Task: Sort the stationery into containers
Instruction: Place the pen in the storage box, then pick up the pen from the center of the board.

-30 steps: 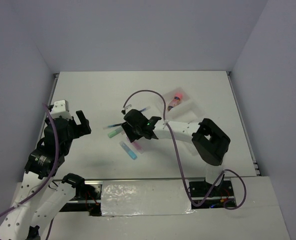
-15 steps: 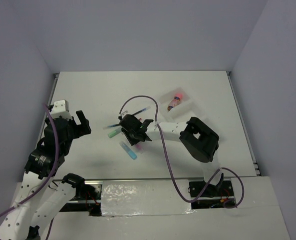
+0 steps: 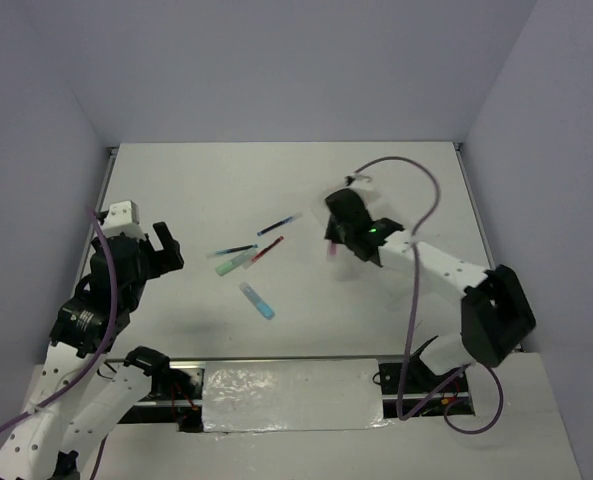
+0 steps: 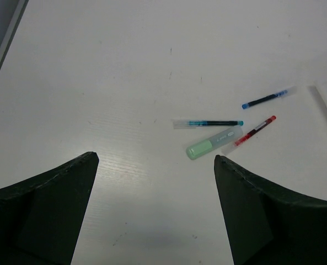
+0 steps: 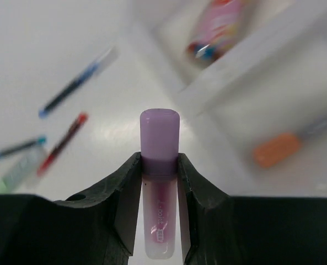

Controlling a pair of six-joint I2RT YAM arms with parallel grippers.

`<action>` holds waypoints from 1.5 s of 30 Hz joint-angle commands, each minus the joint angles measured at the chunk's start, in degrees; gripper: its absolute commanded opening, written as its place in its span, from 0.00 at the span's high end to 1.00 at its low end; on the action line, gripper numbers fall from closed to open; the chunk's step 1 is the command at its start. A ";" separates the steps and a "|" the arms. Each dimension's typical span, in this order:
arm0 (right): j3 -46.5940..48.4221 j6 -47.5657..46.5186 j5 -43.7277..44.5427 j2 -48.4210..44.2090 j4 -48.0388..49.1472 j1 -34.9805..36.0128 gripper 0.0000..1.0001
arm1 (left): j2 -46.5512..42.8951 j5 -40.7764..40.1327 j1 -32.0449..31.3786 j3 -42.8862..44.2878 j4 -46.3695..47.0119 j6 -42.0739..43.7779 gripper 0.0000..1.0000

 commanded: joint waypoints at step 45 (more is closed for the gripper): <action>-4.51 -3.76 -3.72 -36.15 -10.01 -4.86 0.33 | 57.93 -5.17 -30.21 1.51 7.39 -49.50 0.25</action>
